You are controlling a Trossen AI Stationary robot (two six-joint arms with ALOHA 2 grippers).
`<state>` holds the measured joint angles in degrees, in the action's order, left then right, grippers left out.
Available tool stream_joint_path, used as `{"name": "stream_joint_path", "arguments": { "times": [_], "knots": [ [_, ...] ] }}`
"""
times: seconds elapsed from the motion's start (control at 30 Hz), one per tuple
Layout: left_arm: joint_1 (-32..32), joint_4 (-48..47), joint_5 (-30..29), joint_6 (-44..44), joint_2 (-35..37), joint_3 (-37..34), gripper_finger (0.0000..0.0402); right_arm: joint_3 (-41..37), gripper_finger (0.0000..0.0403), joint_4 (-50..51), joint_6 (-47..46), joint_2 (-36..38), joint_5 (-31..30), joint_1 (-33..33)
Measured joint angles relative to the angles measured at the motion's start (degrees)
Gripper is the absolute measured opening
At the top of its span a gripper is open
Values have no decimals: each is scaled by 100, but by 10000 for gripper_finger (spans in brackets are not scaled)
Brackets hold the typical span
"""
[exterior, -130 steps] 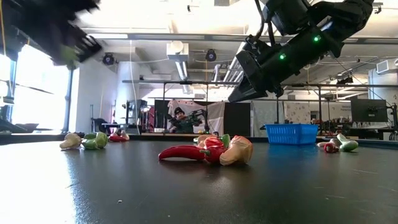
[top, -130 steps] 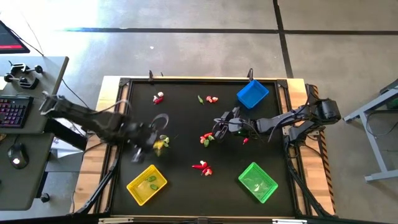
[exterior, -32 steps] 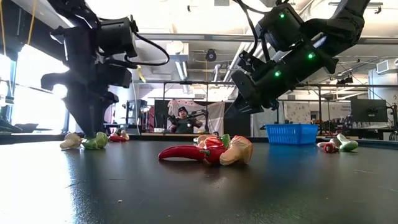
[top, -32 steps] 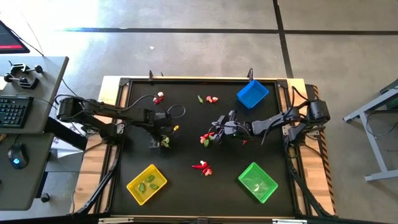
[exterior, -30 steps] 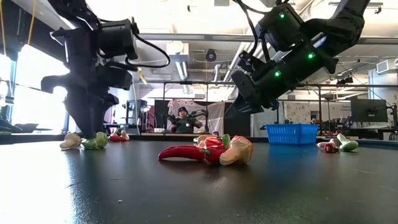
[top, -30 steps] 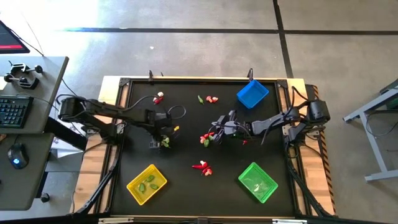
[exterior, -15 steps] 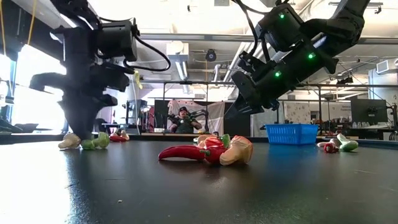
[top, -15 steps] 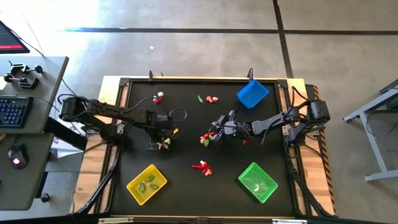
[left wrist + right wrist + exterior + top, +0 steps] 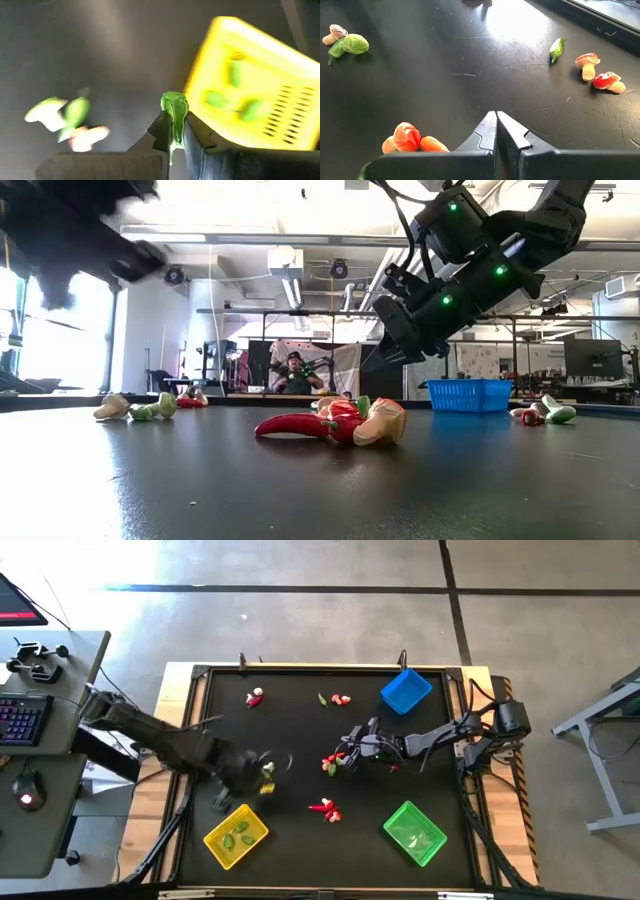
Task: Sort produce into baskets
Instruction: Put the green chili pepper into the yellow bin
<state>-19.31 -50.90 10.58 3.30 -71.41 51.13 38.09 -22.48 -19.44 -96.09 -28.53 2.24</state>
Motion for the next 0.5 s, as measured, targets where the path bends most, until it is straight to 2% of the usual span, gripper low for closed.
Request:
{"name": "stream_joint_path", "arguments": {
  "times": [0.27, 0.4, 0.5],
  "knots": [
    [-1965, 696, 10, -1114, -128, 0, 9, 0, 0, 11, 0, 0, 0, 0],
    [-2457, 1169, -238, -1524, -410, 2, 9, 0, 0, 11, 15, 0, 0, 0],
    [-2566, 1194, -369, -1610, -653, 2, 9, 0, 0, 9, 24, 0, 0, 0]
  ]
}}
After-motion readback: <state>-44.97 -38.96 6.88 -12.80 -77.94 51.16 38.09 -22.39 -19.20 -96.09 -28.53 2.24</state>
